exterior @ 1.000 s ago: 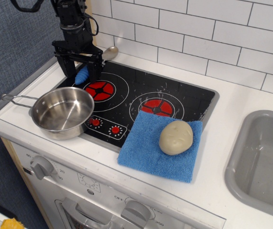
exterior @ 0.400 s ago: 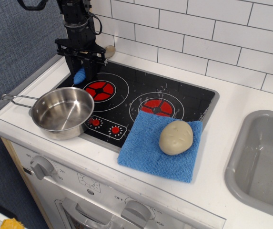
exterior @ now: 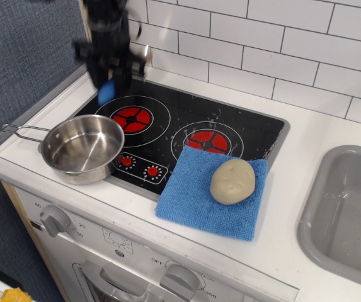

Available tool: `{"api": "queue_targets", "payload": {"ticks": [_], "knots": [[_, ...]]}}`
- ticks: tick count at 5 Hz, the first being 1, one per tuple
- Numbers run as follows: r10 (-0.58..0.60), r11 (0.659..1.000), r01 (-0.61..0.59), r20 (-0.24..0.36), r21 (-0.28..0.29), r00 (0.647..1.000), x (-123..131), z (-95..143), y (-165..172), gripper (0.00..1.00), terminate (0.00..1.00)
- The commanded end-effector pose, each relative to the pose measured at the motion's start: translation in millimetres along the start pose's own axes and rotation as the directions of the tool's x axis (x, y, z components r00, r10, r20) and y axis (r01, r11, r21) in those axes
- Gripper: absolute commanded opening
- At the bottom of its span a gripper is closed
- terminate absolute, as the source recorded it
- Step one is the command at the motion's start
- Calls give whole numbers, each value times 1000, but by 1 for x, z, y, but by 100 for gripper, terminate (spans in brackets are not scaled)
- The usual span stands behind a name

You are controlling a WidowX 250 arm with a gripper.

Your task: Move the spoon to the upper right side of stove.

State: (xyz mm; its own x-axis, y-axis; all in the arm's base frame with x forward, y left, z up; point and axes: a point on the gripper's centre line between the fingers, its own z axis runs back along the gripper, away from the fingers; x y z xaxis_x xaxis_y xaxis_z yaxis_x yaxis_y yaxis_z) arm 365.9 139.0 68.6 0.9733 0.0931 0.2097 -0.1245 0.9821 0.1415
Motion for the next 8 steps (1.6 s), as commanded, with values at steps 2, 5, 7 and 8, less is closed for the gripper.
{"api": "queue_targets", "payload": {"ticks": [2,5,7,8], "knots": [[-197,974,202,57,-101,979,1,52,-128,0,0],[-90,991,76,-125,-114,988,-14,3,-178,0,0],[-92,989,78,-102,-128,991,-16,2,-175,100,0],[-104,988,98,-41,-121,994,-18,30,-169,100,0]]}}
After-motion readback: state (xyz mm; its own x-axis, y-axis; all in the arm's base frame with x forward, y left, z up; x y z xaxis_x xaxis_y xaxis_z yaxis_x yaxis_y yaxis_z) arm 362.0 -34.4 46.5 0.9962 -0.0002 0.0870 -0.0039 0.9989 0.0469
